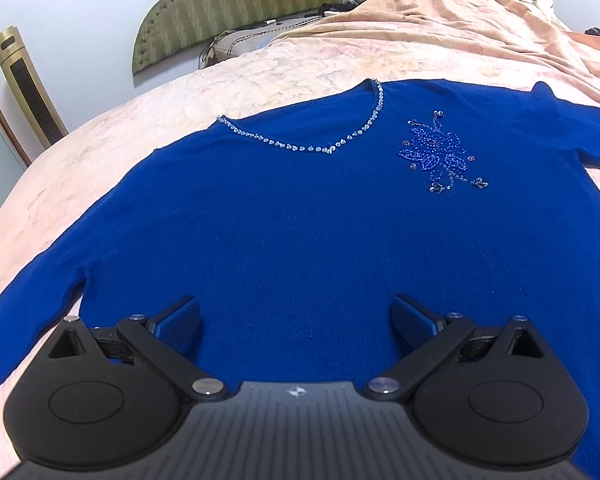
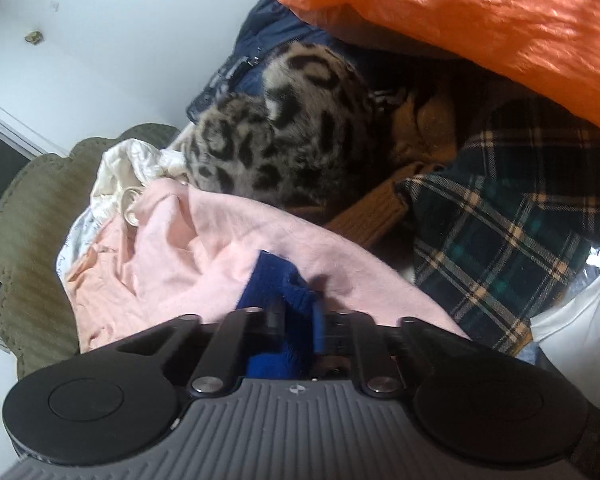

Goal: Fold small clothes
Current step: 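Grasp the sleeve cuff of the blue sweater with the right gripper, then carry the sleeve across the sweater body and release it with the right gripper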

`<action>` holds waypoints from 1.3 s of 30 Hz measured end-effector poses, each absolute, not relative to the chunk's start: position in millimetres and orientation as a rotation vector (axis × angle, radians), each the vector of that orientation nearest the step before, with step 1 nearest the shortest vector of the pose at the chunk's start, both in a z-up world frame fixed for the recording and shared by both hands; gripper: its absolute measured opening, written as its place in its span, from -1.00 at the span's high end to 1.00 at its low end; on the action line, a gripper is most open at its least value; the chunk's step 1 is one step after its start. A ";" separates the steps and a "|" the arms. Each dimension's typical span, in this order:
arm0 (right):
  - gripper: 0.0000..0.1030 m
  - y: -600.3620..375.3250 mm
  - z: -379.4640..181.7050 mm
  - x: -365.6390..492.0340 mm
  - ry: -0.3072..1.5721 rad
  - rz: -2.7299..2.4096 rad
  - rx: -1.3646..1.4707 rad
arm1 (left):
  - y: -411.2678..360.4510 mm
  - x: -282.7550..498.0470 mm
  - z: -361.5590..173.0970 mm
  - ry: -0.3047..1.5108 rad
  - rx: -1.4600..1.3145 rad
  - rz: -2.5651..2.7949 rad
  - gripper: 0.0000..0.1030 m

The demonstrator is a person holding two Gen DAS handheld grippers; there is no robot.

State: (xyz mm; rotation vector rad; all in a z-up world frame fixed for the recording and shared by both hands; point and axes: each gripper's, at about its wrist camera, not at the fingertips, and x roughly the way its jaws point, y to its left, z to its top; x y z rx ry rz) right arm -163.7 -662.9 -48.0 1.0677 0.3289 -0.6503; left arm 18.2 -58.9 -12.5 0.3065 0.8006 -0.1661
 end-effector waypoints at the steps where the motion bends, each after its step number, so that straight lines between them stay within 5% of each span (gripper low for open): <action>1: 0.75 -660.1 -41.7 -167.2 0.327 -0.660 1.044 | -58.3 18.1 -12.1 0.801 0.305 -0.167 -0.99; 16: 0.76 -450.7 94.4 -80.3 0.225 -0.147 0.699 | -1.0 15.4 -0.8 0.752 0.261 -0.068 -0.99; 28: 0.76 -177.8 60.8 50.7 0.508 0.321 0.665 | 91.5 9.9 4.0 0.725 0.197 0.117 -1.00; 39: 0.75 -61.2 20.8 70.1 0.705 0.428 0.603 | 134.0 13.6 -3.9 0.761 0.134 0.176 -0.99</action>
